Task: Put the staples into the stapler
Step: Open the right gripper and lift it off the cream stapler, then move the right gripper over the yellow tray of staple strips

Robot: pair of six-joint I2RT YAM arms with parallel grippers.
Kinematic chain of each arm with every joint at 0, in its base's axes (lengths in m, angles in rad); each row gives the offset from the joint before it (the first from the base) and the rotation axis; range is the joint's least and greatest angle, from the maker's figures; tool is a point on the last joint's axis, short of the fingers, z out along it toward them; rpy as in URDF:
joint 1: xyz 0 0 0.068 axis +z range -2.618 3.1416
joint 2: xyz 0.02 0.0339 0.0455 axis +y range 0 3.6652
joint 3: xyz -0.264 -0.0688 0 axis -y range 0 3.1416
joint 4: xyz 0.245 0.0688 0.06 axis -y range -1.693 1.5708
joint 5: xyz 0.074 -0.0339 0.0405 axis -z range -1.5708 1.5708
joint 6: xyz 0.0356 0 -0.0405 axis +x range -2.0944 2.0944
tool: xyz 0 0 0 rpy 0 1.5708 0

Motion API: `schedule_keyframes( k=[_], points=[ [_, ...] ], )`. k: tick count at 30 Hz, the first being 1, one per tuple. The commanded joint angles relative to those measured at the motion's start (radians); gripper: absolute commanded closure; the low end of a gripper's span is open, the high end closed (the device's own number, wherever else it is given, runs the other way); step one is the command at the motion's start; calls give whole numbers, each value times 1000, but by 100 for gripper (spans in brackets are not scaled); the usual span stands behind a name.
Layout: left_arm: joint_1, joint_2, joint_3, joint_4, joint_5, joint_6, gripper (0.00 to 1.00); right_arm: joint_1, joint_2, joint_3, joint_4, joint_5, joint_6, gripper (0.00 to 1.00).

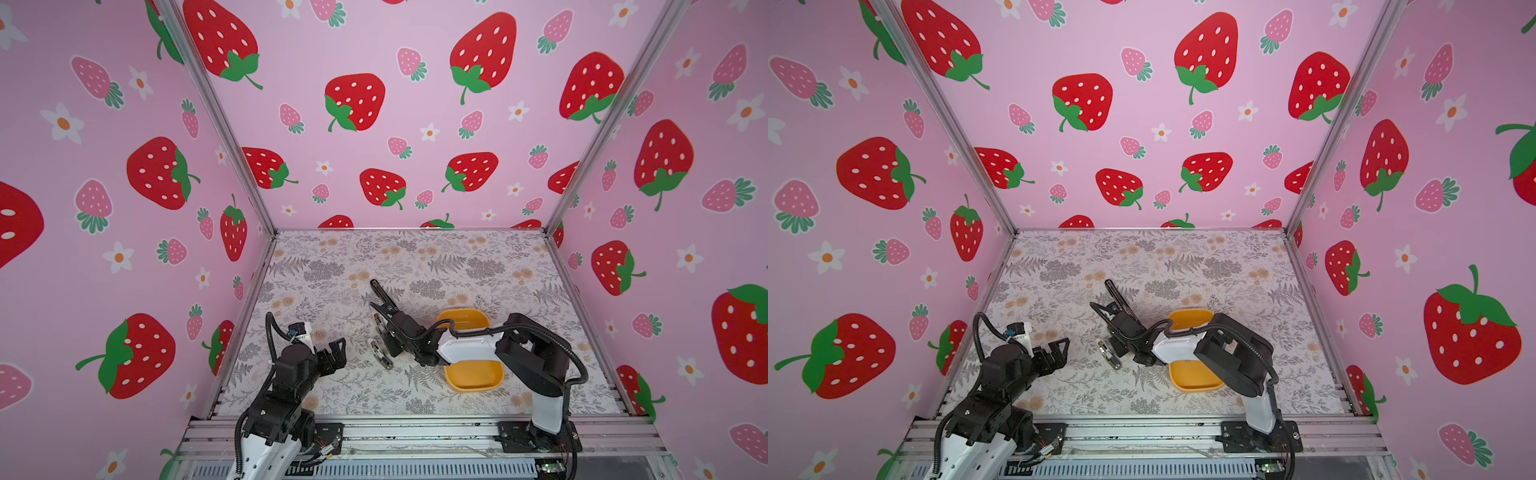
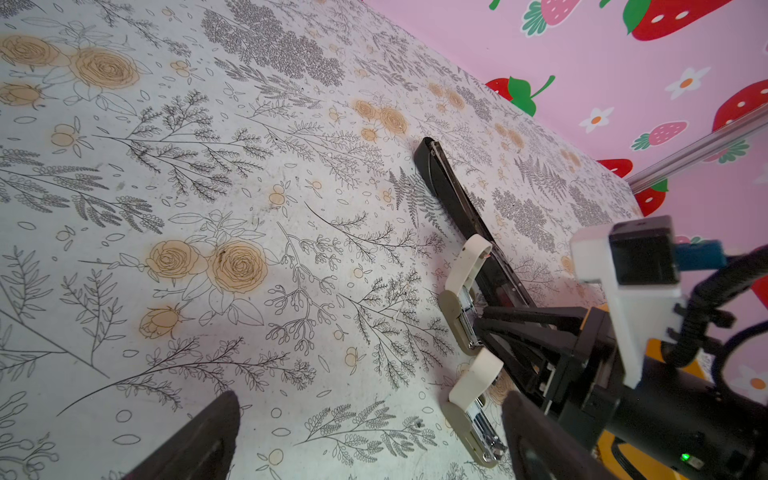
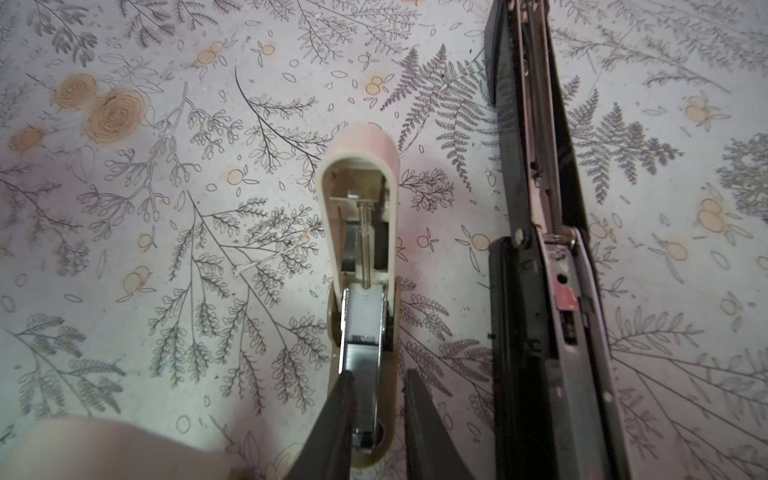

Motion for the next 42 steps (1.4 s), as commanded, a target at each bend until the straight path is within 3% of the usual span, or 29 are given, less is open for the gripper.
schedule_keyframes(
  k=[1,9,16,20,26,35,38,42],
  points=[
    [-5,-1,-8,15,-14,-2,0,-7,26,23,-41,-10,21,77],
    [-5,-2,-9,17,-13,-3,1,-14,28,46,-66,-14,13,79],
    [-5,1,-9,18,-14,-3,1,-13,-62,42,-90,-4,-2,80],
    [-5,3,-9,18,-14,-2,0,-6,-192,-26,-106,32,8,80],
    [-6,-7,-9,14,-15,-3,0,0,-510,-227,-169,132,72,80],
    [-7,-46,-12,-6,-22,-6,0,-25,-893,-375,-543,228,182,80],
    [-6,-59,-12,-11,-20,-6,0,-83,-925,-417,-600,188,197,79],
    [-7,-62,-12,-16,-18,-5,0,-195,-900,-473,-572,52,179,79]
  ],
)
